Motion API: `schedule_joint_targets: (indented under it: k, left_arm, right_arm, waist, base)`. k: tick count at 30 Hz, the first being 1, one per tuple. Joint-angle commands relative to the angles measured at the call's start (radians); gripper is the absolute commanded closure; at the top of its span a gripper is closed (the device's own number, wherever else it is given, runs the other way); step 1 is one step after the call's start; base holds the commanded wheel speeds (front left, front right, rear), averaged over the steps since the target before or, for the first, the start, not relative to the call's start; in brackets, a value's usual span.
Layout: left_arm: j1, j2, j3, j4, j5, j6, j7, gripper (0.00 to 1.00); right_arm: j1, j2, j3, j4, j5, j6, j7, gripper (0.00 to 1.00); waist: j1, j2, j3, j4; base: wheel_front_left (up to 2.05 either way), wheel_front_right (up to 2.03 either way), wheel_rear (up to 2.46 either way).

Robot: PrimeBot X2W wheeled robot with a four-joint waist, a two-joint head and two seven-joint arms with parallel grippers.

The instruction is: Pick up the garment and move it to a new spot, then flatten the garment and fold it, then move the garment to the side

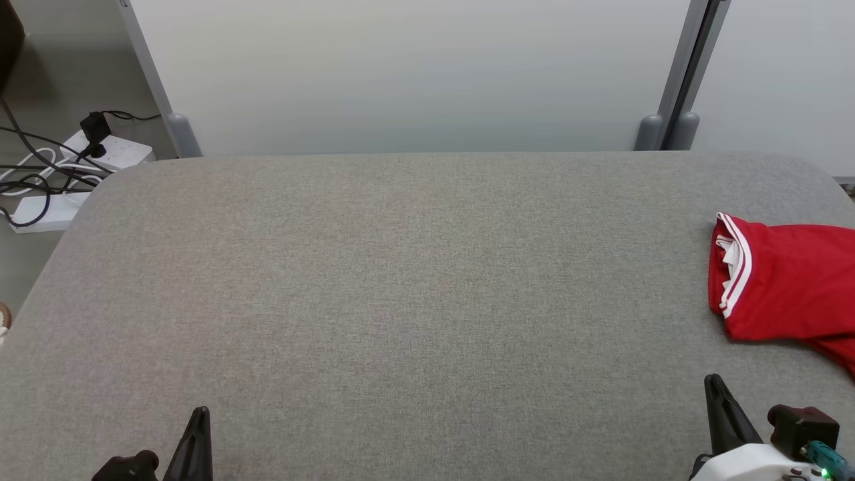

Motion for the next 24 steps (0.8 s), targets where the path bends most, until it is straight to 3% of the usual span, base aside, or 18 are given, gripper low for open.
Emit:
schedule_joint_targets:
  k: [1,6,24]
  left_arm:
    - [-0.040,0.013,0.006,-0.027,-0.030,-0.002,0.007,1.00]
    - [-0.043,0.014,0.002,-0.034,-0.091,-0.003,0.018,1.00]
    - [-0.062,0.017,-0.006,-0.050,-0.308,-0.007,0.067,1.00]
  right_arm:
    - [-0.037,-0.014,-0.006,-0.026,0.031,0.000,0.009,1.00]
    - [-0.036,-0.014,-0.006,-0.036,0.092,0.000,0.021,1.00]
    - [-0.038,-0.013,-0.012,-0.068,0.307,0.001,0.070,1.00]
  waist:
    - [0.0020,0.0000,0.000,-0.001]
    - [-0.0001,0.0000,0.003,-0.003]
    - [-0.0002,0.0000,0.011,-0.009]
  base:
    - [0.00,0.00,0.00]
    - [0.00,0.00,0.00]
    - [0.00,0.00,0.00]
